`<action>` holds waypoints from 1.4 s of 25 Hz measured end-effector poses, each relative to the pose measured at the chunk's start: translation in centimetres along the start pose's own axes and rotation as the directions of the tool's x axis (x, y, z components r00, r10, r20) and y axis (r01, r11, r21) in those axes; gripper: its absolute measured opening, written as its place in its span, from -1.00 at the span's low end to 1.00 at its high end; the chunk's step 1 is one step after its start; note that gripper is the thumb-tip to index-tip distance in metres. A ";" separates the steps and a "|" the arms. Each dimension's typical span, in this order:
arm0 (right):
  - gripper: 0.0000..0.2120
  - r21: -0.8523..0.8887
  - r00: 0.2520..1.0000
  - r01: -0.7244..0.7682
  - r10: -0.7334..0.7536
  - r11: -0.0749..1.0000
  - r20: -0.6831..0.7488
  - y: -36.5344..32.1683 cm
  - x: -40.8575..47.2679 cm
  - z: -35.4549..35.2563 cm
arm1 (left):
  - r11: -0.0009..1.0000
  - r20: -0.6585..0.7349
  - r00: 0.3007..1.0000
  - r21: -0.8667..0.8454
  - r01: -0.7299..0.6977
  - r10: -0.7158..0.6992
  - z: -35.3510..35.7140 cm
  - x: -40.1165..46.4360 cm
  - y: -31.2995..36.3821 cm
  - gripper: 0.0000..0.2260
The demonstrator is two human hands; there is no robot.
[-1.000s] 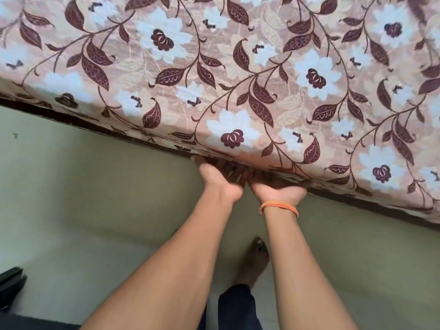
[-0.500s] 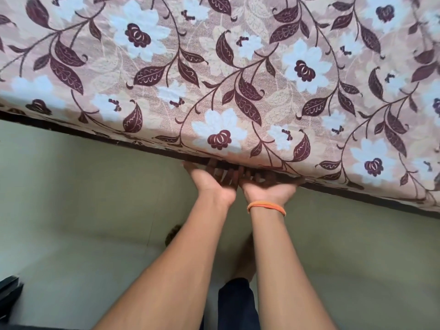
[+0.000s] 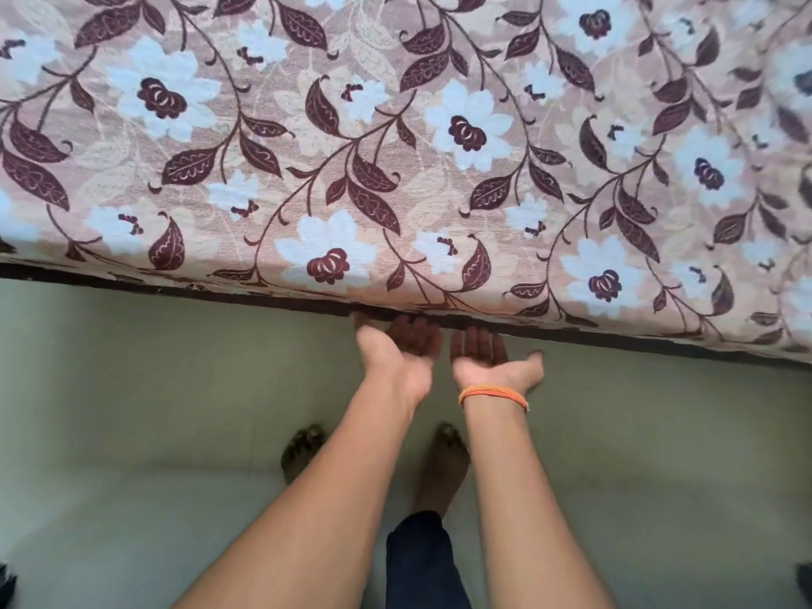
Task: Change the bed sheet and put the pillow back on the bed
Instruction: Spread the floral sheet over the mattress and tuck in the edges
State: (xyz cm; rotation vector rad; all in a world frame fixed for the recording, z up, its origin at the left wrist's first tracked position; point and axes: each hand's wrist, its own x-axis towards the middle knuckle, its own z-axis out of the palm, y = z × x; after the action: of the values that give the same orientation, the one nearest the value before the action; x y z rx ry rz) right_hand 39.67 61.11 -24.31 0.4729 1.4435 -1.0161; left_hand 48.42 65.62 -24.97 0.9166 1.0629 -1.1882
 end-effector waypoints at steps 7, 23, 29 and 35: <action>-0.44 0.033 0.965 0.009 -0.017 0.999 0.263 -7.2 2.4 0.4 | 1.000 0.067 0.998 0.020 0.003 -0.004 4.1 0.7 -6.6 -0.31; -0.55 -0.776 0.891 -0.139 0.419 0.615 0.172 8.8 -26.9 0.0 | 0.969 -0.062 0.976 -0.118 -0.215 0.209 -6.7 -27.7 15.5 -0.26; -0.68 -0.852 0.856 0.027 0.429 0.524 0.290 10.4 -43.3 3.5 | 0.918 0.030 0.939 -0.222 -0.329 0.343 -9.2 -43.7 23.2 -0.42; -0.70 -0.825 0.809 0.183 0.394 0.535 0.436 11.6 -52.2 7.0 | 0.896 0.059 0.896 -0.102 -0.433 0.440 -12.0 -52.7 29.1 -0.57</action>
State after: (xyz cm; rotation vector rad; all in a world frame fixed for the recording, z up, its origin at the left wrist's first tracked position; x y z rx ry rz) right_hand 61.85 76.31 22.49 -0.4611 1.1233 -0.1831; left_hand 72.75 95.28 22.97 0.9686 0.7806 -0.7896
